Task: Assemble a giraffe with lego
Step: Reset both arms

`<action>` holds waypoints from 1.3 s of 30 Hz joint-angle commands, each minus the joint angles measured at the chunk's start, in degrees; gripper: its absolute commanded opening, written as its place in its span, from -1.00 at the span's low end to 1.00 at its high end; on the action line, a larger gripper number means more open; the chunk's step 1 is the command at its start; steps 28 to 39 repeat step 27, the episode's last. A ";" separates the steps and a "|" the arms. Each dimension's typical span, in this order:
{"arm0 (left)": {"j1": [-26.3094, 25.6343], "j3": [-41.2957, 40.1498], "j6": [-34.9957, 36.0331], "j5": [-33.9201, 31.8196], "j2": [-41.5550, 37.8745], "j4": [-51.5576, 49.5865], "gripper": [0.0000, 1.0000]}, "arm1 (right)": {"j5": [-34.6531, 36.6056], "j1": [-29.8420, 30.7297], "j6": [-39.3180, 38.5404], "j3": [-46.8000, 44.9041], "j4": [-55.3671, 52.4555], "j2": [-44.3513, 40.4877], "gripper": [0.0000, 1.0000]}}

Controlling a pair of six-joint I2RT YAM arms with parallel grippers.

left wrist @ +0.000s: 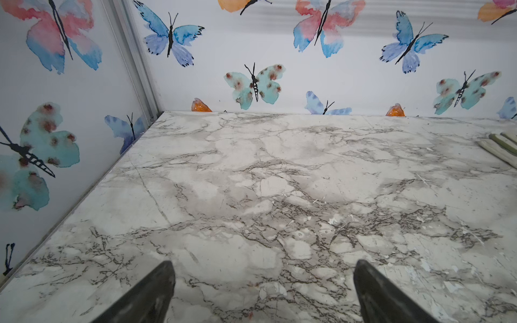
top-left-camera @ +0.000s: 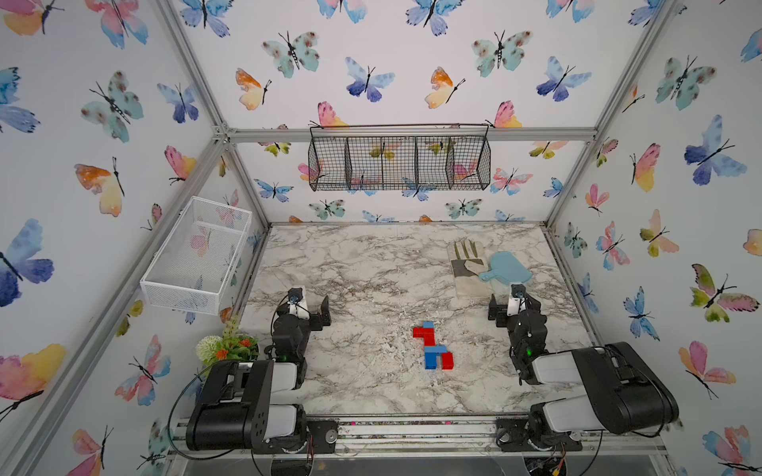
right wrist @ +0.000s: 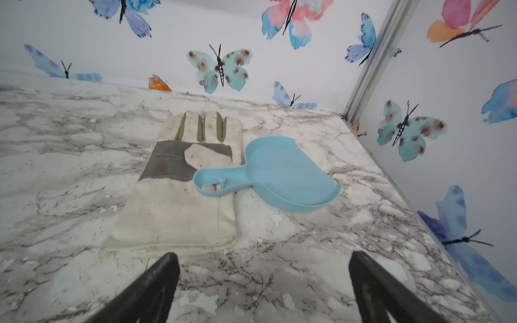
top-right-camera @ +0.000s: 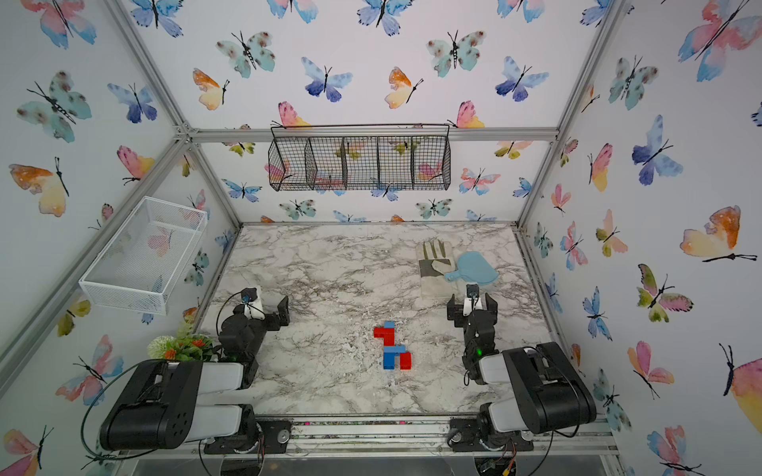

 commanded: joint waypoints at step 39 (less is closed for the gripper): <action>0.49 1.78 -0.16 -1.34 5.08 7.05 0.97 | -13.08 -8.88 4.54 6.15 0.17 7.19 0.97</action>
